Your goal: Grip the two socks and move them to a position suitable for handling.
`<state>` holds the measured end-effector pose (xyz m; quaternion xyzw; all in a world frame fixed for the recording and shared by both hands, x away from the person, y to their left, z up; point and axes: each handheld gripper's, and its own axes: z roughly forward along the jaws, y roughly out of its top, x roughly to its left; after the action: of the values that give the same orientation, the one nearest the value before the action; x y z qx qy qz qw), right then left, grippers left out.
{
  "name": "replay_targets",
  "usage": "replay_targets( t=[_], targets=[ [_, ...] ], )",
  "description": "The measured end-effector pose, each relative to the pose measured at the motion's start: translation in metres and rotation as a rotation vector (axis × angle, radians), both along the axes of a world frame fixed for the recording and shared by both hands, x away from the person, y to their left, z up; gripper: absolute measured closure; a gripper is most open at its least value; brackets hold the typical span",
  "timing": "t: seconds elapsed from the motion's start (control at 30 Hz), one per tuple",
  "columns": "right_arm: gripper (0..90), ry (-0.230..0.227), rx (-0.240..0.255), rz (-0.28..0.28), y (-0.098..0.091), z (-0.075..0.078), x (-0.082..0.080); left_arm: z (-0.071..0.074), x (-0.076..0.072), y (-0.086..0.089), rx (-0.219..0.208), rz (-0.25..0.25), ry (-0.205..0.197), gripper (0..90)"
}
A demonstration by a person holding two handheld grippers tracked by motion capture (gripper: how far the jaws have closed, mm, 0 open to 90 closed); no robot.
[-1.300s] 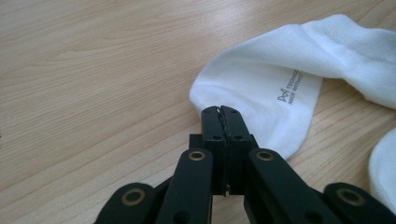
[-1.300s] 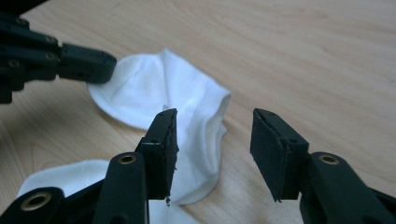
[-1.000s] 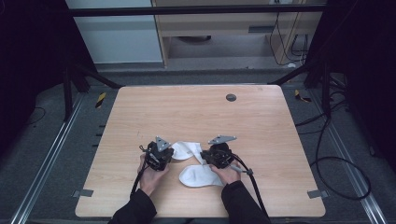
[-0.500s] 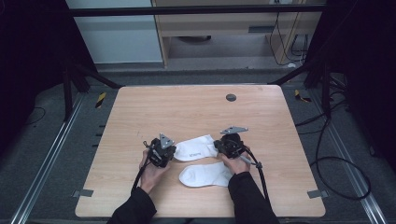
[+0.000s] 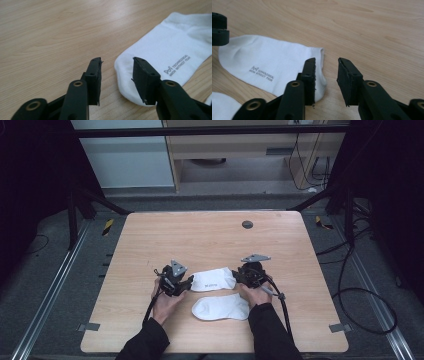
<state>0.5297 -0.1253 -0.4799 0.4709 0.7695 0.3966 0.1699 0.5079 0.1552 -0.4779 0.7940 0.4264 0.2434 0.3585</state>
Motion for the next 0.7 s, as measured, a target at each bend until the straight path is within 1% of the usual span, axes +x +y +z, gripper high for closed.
replay_targets(
  t=[0.07,0.13,0.23,0.3,0.37,0.4,0.47,0.53,0.63,0.7],
  targets=[
    [64.1,-0.010,0.017,-0.008,-0.005,0.005,-0.001,0.004,-0.003,0.003,-0.012,0.011,-0.004,56.1],
    [60.5,-0.017,0.020,-0.009,-0.009,0.008,-0.002,0.006,-0.003,0.006,-0.019,0.019,-0.005,55.2],
    [56.7,-0.003,0.037,-0.010,-0.011,0.006,-0.001,0.003,-0.001,0.007,-0.018,0.030,0.003,55.0],
    [54.7,0.002,0.033,-0.006,-0.011,0.001,0.000,-0.001,0.000,0.006,-0.009,0.037,0.012,55.5],
    [54.3,0.007,0.032,-0.002,-0.010,-0.003,0.000,-0.005,0.001,0.003,0.001,0.035,0.024,56.6],
    [54.6,0.017,0.044,0.004,-0.008,-0.006,0.000,-0.006,0.001,0.002,0.005,0.034,0.025,58.0],
    [55.5,0.019,0.036,0.005,-0.007,-0.008,0.001,-0.009,0.002,0.001,0.007,0.032,0.027,59.6],
    [56.0,0.019,0.034,0.011,-0.006,-0.010,0.002,-0.011,0.003,-0.001,0.021,0.034,0.036,61.2],
    [56.8,0.020,0.036,0.016,-0.005,-0.012,0.003,-0.014,0.004,-0.002,0.024,0.036,0.051,63.1],
    [57.6,0.022,0.027,0.024,-0.003,-0.014,0.003,-0.015,0.005,-0.002,0.025,0.039,0.056,64.6]
  ],
)
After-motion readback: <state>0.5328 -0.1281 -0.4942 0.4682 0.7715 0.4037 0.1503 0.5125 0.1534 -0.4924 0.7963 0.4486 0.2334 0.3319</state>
